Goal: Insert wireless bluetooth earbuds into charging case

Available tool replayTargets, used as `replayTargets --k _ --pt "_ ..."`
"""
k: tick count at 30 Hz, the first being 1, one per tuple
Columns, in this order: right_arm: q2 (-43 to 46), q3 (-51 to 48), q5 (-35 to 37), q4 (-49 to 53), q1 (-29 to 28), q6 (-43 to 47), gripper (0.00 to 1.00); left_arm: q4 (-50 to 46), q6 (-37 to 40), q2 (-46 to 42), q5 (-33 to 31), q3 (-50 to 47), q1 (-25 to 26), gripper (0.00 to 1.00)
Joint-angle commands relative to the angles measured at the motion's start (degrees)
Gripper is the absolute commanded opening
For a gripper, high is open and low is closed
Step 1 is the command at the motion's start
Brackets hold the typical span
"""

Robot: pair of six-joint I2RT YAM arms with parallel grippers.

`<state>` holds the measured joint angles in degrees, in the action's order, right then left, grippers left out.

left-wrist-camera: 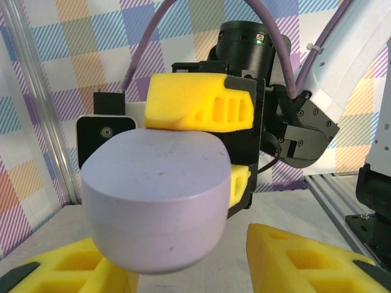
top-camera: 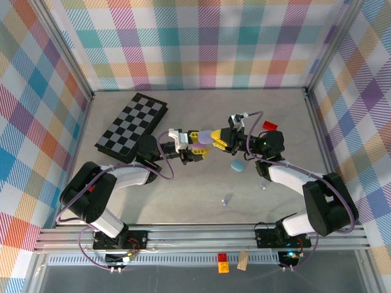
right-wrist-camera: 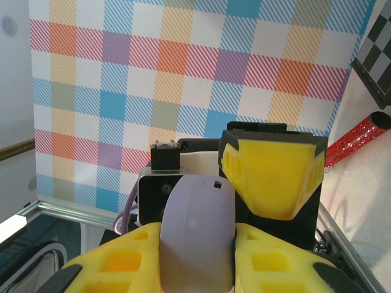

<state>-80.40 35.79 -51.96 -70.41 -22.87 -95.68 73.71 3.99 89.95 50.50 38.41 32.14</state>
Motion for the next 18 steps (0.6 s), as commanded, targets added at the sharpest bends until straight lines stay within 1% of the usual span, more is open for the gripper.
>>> replayTargets --k 1,5,10,18 --pt "0.9 0.6 0.7 0.1 0.3 2.0 0.05 2.9 -0.6 -0.9 2.3 0.9 -0.4 0.47" --pt "0.6 0.8 0.5 0.1 0.3 2.0 0.05 2.8 -0.5 -1.3 1.6 0.7 -0.4 0.51" --pt "0.8 0.9 0.0 1.0 0.2 2.2 0.05 3.0 0.2 -0.8 -0.7 0.8 -0.5 0.52" --pt "1.3 0.8 -0.1 1.6 0.3 2.5 0.05 3.0 1.1 -0.3 -2.4 1.4 -0.5 0.52"
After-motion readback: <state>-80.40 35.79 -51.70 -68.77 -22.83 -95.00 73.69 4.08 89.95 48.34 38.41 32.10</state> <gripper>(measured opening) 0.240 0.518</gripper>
